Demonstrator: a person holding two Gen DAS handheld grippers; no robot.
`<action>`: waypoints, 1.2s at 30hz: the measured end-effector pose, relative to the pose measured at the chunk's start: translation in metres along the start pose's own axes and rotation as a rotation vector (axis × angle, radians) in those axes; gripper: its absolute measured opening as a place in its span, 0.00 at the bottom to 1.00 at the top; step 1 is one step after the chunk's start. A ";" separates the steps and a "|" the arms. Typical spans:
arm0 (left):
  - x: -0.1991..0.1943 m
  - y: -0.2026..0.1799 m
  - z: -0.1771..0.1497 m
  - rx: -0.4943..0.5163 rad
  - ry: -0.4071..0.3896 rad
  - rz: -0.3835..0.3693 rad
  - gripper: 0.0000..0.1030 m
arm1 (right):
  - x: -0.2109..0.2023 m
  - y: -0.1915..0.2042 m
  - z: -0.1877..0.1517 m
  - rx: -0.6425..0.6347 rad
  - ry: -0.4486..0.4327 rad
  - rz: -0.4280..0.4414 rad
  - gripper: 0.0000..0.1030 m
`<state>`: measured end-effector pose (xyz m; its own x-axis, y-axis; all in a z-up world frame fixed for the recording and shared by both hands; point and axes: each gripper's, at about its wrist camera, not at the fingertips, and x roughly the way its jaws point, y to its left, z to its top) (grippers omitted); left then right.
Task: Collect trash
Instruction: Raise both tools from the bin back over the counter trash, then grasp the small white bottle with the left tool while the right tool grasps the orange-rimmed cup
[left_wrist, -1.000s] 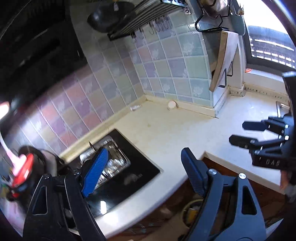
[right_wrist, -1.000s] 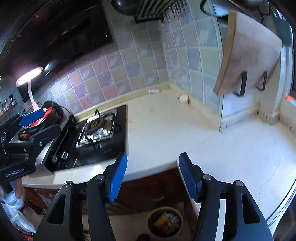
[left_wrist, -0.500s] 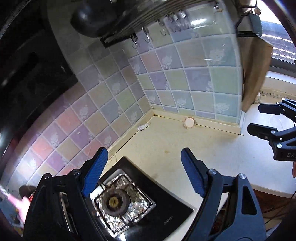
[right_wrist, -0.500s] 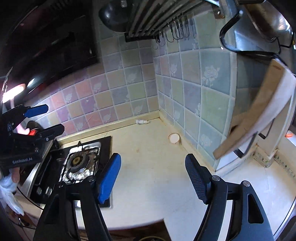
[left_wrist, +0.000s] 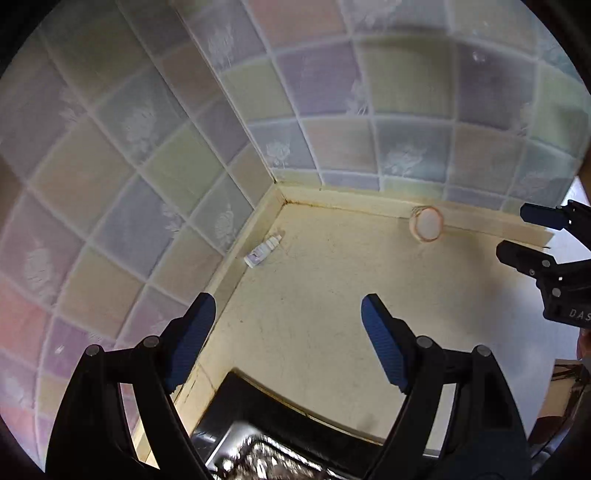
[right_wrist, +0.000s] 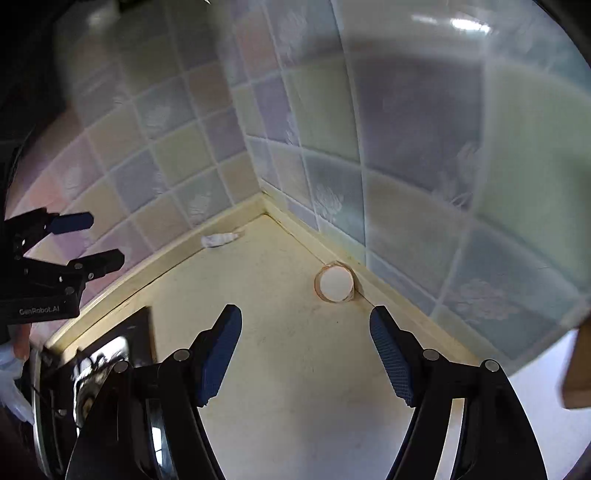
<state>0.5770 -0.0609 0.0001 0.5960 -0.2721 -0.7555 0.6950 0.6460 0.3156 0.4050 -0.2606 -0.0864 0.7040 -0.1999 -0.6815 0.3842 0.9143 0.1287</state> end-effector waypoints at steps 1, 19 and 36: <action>0.015 0.001 0.002 0.004 0.012 -0.011 0.77 | 0.023 0.000 0.004 0.025 0.018 -0.015 0.71; 0.196 0.025 0.016 0.027 0.085 -0.072 0.67 | 0.240 0.008 0.014 0.276 0.120 -0.231 0.59; 0.250 0.003 0.030 0.059 0.012 0.067 0.59 | 0.242 0.032 0.011 0.281 0.063 -0.185 0.53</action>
<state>0.7403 -0.1482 -0.1709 0.6377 -0.2209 -0.7379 0.6761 0.6197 0.3987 0.5942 -0.2835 -0.2393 0.5720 -0.3234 -0.7538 0.6577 0.7300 0.1859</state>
